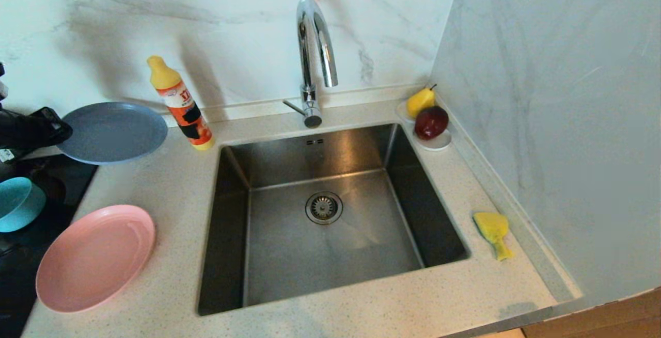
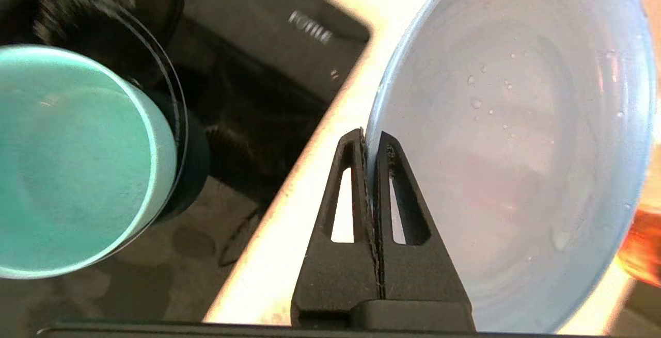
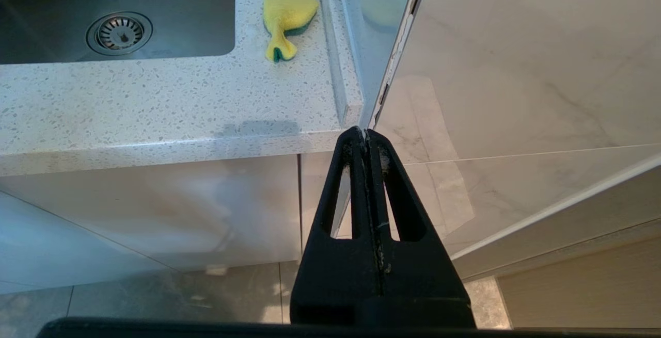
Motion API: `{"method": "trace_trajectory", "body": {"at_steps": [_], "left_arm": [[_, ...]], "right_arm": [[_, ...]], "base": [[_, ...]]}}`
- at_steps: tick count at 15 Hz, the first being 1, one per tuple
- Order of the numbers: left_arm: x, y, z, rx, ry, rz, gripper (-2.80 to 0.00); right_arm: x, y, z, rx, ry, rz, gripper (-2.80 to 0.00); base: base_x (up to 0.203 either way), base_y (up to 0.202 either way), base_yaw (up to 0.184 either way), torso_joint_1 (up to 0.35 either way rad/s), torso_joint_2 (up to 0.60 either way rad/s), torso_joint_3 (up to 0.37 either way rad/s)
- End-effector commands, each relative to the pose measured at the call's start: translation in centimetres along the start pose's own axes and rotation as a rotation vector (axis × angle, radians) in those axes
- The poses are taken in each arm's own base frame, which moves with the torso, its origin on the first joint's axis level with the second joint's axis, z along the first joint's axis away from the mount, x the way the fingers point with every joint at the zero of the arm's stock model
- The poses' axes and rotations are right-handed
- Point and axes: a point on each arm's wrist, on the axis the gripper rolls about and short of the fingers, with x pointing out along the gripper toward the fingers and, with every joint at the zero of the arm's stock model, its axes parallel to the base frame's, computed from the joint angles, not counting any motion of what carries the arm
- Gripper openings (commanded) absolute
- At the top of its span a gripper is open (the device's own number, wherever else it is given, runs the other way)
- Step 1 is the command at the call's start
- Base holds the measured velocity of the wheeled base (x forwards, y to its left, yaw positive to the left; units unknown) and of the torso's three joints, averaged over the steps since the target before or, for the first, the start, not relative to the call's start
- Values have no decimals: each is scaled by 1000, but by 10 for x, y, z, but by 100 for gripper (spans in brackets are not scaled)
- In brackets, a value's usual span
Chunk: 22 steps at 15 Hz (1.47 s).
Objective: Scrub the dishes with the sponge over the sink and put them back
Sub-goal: Place the plate on the plate
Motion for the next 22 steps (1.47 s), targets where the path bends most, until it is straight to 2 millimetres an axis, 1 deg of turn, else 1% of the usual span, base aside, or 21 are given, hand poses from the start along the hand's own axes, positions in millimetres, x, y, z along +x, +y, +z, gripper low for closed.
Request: {"method": "trace_trajectory", "body": {"at_steps": [1, 2, 3, 5, 7, 11, 13, 18, 22], "left_arm": [[-27, -6, 13, 8, -52, -15, -280], [-29, -4, 13, 9, -50, -9, -280], [-37, -1, 15, 9, -46, -2, -280], [-56, 4, 9, 5, 36, -18, -280], [-72, 15, 4, 5, 90, -49, -280], [-98, 29, -13, 25, 141, -43, -280], [-109, 40, -22, 43, 163, -31, -280], [-128, 67, -55, 55, 249, -25, -280], [-134, 78, -88, 59, 330, -30, -280]], "right_arm": [[0, 0, 0, 0, 1, 1, -280], [0, 0, 0, 0, 1, 1, -280], [0, 0, 0, 0, 1, 1, -280], [0, 0, 0, 0, 1, 1, -280], [0, 0, 0, 0, 1, 1, -280], [0, 0, 0, 0, 1, 1, -280], [0, 0, 0, 0, 1, 1, -280], [0, 0, 0, 0, 1, 1, -280], [0, 0, 0, 0, 1, 1, -280]], "base": [[0, 0, 0, 0, 0, 0], [0, 0, 0, 0, 0, 0], [0, 0, 0, 0, 0, 0], [0, 0, 0, 0, 0, 0], [0, 0, 0, 0, 0, 0], [0, 0, 0, 0, 0, 0], [0, 0, 0, 0, 0, 0], [0, 0, 0, 0, 0, 0], [0, 0, 0, 0, 0, 0]]}}
